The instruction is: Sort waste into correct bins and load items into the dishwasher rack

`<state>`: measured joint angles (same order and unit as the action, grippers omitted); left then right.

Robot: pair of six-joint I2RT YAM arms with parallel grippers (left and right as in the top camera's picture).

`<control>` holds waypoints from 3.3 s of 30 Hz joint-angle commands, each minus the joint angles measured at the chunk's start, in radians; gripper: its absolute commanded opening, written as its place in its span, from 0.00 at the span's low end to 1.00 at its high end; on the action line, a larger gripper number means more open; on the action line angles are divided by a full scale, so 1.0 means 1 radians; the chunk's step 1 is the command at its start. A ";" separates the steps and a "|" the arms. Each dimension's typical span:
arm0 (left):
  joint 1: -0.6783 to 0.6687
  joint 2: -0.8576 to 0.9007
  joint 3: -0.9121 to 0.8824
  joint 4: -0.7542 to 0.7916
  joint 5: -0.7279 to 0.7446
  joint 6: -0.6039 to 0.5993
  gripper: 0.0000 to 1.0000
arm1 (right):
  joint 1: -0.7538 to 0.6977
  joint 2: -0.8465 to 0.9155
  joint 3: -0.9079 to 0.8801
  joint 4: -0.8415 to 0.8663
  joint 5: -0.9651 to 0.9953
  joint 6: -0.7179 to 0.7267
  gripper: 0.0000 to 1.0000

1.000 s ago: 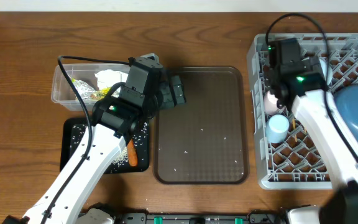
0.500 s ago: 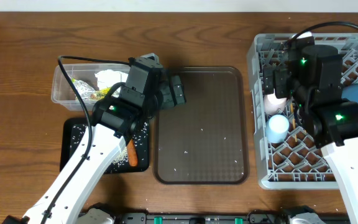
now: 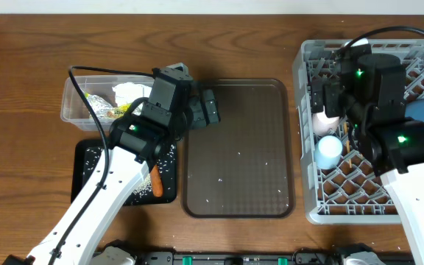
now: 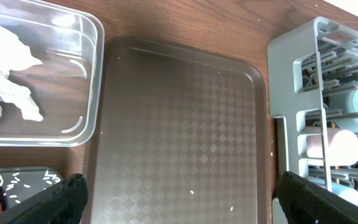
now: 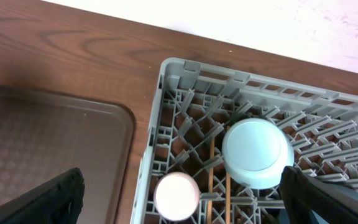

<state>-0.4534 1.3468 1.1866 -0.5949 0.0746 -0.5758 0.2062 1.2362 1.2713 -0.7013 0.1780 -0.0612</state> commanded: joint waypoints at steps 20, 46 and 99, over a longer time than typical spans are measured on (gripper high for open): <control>0.000 -0.002 0.011 0.000 -0.013 0.006 0.99 | -0.013 -0.919 -0.278 0.058 -0.026 0.031 0.99; 0.000 -0.002 0.011 0.000 -0.013 0.006 0.99 | -0.141 -1.231 -1.266 0.748 -0.183 0.202 0.99; 0.126 -0.732 -0.022 -0.214 -0.094 0.006 0.99 | -0.142 -1.231 -1.266 0.626 -0.183 0.060 0.99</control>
<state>-0.3656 0.7059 1.1858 -0.7773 0.0063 -0.5758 0.0814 0.0124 0.0074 -0.0708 -0.0013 0.0135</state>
